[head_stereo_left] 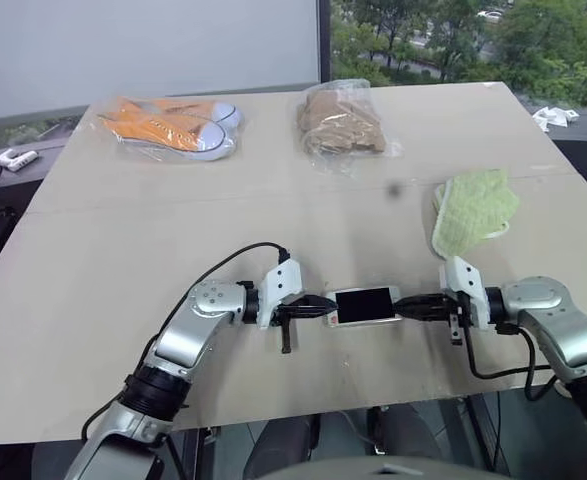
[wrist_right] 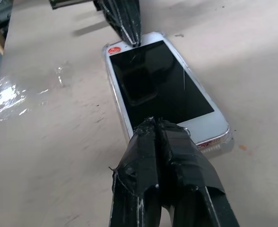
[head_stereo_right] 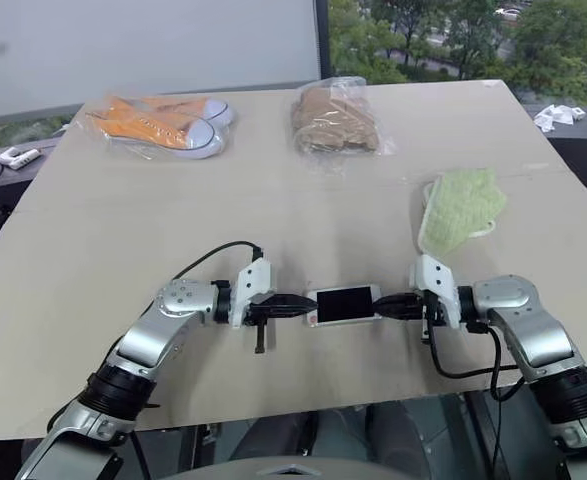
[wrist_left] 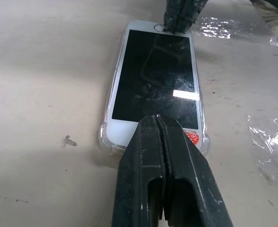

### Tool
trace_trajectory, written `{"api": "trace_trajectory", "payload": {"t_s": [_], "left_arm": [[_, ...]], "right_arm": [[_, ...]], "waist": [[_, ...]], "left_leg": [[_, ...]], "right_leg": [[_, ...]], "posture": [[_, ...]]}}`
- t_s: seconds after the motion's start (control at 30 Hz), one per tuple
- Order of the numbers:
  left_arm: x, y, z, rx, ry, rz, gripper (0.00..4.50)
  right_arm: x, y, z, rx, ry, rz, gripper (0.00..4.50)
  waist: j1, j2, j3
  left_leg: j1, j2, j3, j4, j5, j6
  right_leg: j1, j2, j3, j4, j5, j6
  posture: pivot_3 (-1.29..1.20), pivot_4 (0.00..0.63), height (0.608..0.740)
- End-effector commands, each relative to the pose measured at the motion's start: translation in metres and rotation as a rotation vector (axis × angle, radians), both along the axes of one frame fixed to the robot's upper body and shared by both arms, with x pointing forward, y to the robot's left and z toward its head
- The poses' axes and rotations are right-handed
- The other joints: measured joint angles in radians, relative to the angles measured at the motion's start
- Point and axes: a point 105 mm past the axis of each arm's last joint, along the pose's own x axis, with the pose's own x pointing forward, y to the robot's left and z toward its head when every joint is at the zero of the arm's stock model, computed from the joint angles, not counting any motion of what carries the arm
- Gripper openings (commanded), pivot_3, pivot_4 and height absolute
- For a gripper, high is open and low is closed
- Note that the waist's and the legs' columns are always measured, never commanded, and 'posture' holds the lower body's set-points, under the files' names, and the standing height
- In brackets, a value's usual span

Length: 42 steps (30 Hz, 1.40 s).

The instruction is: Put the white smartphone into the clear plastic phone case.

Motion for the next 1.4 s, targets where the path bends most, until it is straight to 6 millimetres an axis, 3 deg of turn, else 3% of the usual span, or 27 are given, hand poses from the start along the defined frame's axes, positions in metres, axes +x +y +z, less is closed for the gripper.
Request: {"api": "trace_trajectory", "payload": {"t_s": [0.03,0.5,0.67,0.9,1.23,1.3,1.4], "left_arm": [[-0.005,0.0,-0.002,0.017,0.006,-0.017,0.0],[-0.008,0.005,-0.001,0.035,0.005,-0.013,0.0],[-0.008,0.006,-0.001,0.042,0.002,-0.015,0.0],[-0.008,0.005,-0.002,0.049,0.001,-0.022,0.0],[-0.006,0.005,-0.004,0.045,0.001,-0.014,0.0],[-0.006,0.004,-0.003,0.034,-0.001,-0.003,0.0],[-0.004,0.003,0.005,-0.023,0.002,0.031,0.0]], "right_arm": [[-0.006,-0.006,-0.034,-0.055,0.112,-0.022,0.07],[-0.025,0.003,-0.083,-0.077,0.24,0.023,0.07],[-0.023,0.003,-0.09,-0.089,0.237,0.004,0.07],[0.016,0.003,-0.075,-0.033,0.192,-0.21,0.07],[-0.002,0.009,-0.074,-0.105,0.246,-0.129,0.07],[0.001,0.011,-0.066,-0.078,0.19,-0.122,0.07],[0.007,0.02,-0.036,0.071,0.099,-0.118,0.07]], "waist": [[-0.001,0.0,0.0],[-0.026,-0.007,-0.012],[-0.026,-0.011,-0.015],[-0.032,-0.012,-0.016],[-0.023,-0.01,-0.016],[-0.024,-0.01,-0.016],[-0.024,-0.009,-0.015]], "left_leg": [[0.004,0.0,0.0,-0.001,0.0,0.0],[0.014,0.001,0.0,-0.003,-0.003,0.005],[0.025,0.001,0.0,-0.011,-0.003,0.005],[0.028,0.003,0.0,-0.013,-0.003,0.005],[0.027,0.003,-0.001,-0.014,-0.003,0.005],[0.026,0.003,-0.002,-0.016,-0.003,0.005],[0.025,0.003,-0.002,-0.018,-0.003,0.005]], "right_leg": [[0.004,0.0,0.0,-0.001,0.0,0.0],[0.011,0.001,0.001,0.0,0.0,0.0],[0.022,0.001,0.001,-0.006,-0.001,0.0],[0.022,0.002,0.002,-0.006,-0.001,0.0],[0.022,0.002,0.002,-0.008,-0.001,0.0],[0.022,0.002,0.001,-0.011,-0.001,0.0],[0.021,0.002,0.001,-0.014,-0.001,0.0]], "posture": [[0.0,0.15,0.74],[0.0,0.15,0.74],[0.0,0.15,0.74],[0.0,0.15,0.74],[0.0,0.15,0.74],[0.0,0.15,0.74],[0.0,0.15,0.74]]}}
